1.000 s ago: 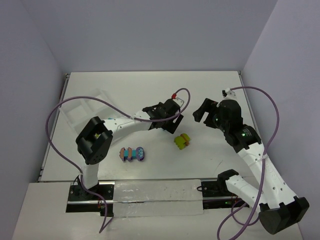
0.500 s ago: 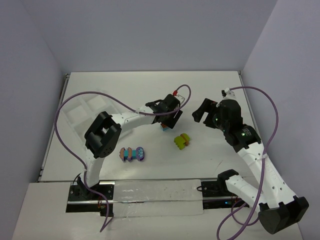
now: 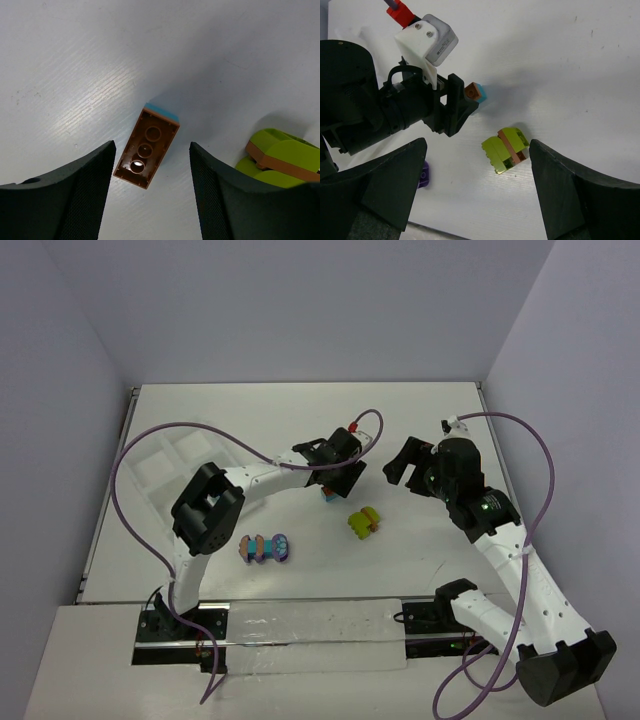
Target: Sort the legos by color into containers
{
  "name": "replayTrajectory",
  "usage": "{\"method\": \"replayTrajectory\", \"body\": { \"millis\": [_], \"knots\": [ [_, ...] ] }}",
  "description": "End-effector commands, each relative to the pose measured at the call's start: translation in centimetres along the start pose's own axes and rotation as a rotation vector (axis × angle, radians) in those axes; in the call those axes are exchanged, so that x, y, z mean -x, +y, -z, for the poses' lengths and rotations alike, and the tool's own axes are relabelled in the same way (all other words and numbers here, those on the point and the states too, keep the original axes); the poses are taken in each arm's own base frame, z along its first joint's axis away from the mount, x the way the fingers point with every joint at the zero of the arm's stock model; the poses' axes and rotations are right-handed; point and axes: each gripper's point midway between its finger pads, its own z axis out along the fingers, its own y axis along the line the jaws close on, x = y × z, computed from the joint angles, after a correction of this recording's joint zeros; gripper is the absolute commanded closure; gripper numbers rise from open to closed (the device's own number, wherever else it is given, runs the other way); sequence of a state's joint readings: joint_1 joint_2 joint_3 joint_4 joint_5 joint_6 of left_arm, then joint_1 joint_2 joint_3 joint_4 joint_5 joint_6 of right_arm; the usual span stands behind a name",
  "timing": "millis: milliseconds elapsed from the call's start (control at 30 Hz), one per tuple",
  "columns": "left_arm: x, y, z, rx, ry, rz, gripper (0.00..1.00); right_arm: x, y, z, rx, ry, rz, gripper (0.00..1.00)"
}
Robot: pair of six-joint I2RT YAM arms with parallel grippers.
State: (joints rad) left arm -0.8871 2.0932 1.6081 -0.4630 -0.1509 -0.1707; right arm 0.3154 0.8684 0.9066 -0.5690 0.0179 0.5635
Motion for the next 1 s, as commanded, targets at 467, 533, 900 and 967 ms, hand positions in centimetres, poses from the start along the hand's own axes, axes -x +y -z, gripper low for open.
{"method": "replayTrajectory", "body": {
  "millis": [467,533,900,967],
  "knots": [
    [0.5,0.6,-0.3,0.030,-0.005,0.011,0.47,1.2,0.8,0.1,0.034,-0.042,-0.016,0.10],
    [0.4,0.6,-0.4,0.033,-0.003,0.011,0.49,1.2,0.8,0.0,0.034,-0.040,-0.017,0.10],
    [-0.1,0.6,-0.7,0.034,0.014,0.015,0.40,1.1,1.3,0.1,0.058,-0.029,-0.017,0.10],
    [0.0,0.6,-0.7,0.035,0.012,0.018,0.44,1.0,1.2,0.1,0.057,-0.028,-0.018,0.10]
  ]
}}
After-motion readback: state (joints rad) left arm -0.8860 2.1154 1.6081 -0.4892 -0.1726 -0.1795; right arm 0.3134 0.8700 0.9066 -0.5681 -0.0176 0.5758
